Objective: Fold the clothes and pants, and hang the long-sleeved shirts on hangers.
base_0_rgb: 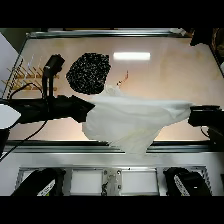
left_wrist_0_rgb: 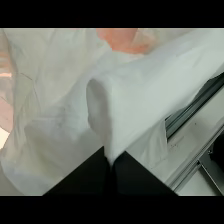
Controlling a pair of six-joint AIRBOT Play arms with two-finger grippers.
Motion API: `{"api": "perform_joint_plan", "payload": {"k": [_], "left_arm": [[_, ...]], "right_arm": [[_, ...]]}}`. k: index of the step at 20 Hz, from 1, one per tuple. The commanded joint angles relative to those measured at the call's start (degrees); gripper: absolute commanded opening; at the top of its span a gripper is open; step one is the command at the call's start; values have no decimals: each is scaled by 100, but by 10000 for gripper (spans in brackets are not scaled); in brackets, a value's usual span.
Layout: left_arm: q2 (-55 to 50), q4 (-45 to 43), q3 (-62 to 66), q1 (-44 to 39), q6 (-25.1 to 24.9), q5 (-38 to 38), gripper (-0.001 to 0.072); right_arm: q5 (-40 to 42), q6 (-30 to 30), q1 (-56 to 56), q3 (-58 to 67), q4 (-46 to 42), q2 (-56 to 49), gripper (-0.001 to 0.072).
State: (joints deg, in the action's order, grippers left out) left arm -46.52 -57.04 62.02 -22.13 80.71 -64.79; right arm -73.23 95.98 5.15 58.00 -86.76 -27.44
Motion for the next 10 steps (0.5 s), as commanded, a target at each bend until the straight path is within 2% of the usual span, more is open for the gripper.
{"api": "perform_joint_plan", "payload": {"k": [1, 3, 5, 8, 10], "left_arm": [[39, 24, -605, -4, 297, -96, 10], [-31, 33, -1150, -4, 315, -48, 11], [-267, 293, -1539, -4, 299, 76, 10], [-883, 879, -1858, -2, -208, 358, 11], [-1307, 876, -1851, -2, -232, 516, 11]], "right_arm": [[-227, 4, 2, -570, -20, 11, 6], [-96, 129, 2, -1134, -33, -85, 6], [367, 155, 2, -1574, -90, -337, 6], [1134, 153, 2, -1709, -107, -997, 6], [1340, 151, 4, -1709, -107, -1438, 7]]}}
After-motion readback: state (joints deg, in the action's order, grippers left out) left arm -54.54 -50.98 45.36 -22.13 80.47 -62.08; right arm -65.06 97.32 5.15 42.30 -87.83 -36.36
